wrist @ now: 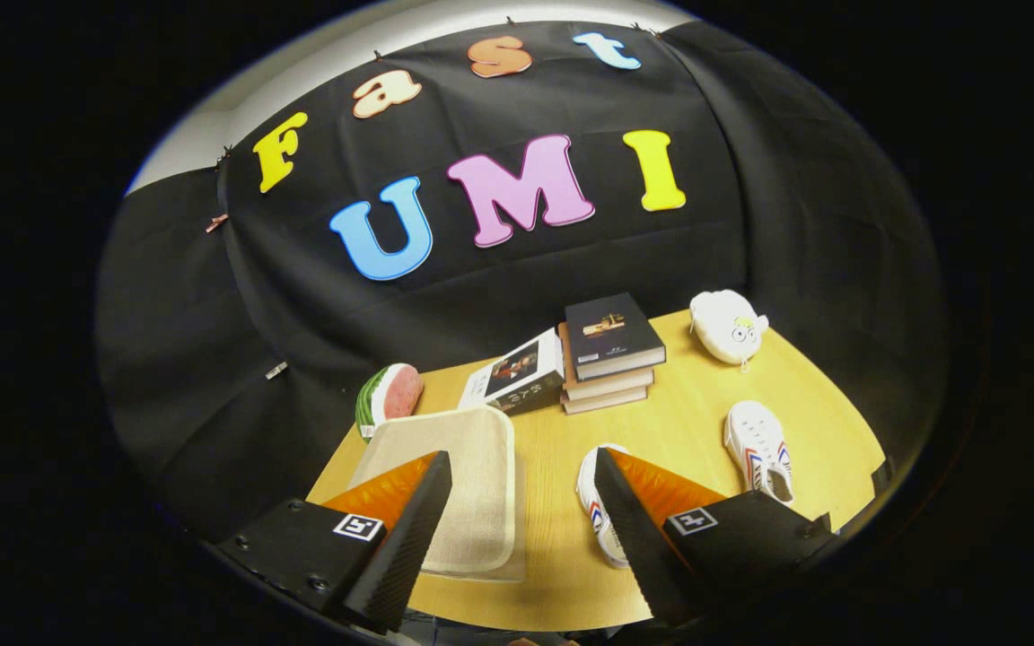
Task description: Open the storage box then place both shoes into the box .Put the left shoe in first, then the right shoe, with the right side of both shoes facing outward in a uniform manner.
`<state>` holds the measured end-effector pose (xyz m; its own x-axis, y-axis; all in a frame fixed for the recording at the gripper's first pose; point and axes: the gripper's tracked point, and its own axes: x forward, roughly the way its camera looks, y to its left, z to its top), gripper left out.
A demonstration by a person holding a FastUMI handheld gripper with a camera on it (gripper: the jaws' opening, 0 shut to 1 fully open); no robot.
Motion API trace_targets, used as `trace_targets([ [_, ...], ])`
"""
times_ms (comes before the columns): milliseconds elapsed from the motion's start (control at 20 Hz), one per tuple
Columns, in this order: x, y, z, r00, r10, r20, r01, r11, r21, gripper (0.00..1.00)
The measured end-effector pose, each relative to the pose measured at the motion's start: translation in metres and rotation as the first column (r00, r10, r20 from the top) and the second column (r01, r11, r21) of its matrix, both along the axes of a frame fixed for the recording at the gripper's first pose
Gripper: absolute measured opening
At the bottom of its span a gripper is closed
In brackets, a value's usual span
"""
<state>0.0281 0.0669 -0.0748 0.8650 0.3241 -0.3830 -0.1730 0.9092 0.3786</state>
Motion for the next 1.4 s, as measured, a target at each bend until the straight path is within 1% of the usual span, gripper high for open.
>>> trace_targets([
  [150,0.001,0.019,-0.017,0.989,0.072,-0.129,-0.058,0.993,0.102,0.98],
  [300,0.007,0.032,-0.040,0.966,0.128,-0.226,-0.094,0.983,0.157,0.98],
  [400,0.005,0.041,-0.063,0.933,0.169,-0.319,-0.111,0.975,0.194,0.98],
  [500,0.008,0.049,-0.080,0.899,0.197,-0.392,-0.102,0.963,0.250,0.99],
  [750,0.005,0.071,-0.110,0.822,0.301,-0.483,-0.125,0.924,0.362,0.98],
  [900,0.000,0.081,-0.128,0.772,0.346,-0.533,-0.088,0.889,0.449,0.98],
  [1000,-0.003,0.086,-0.137,0.734,0.380,-0.562,-0.054,0.859,0.510,0.96],
  [1100,-0.004,0.091,-0.135,0.704,0.423,-0.571,-0.003,0.805,0.593,0.96],
  [1150,-0.002,0.093,-0.136,0.695,0.426,-0.579,0.027,0.790,0.613,0.89],
  [1200,-0.003,0.094,-0.136,0.691,0.435,-0.577,0.035,0.778,0.627,0.83],
  [1250,-0.002,0.095,-0.134,0.690,0.447,-0.569,0.034,0.765,0.643,0.83],
  [1300,-0.003,0.097,-0.134,0.687,0.449,-0.572,0.034,0.766,0.642,0.78],
  [1350,-0.004,0.098,-0.136,0.674,0.460,-0.578,0.030,0.765,0.644,0.72],
  [1400,-0.006,0.097,-0.134,0.660,0.473,-0.584,0.031,0.760,0.650,0.71],
])
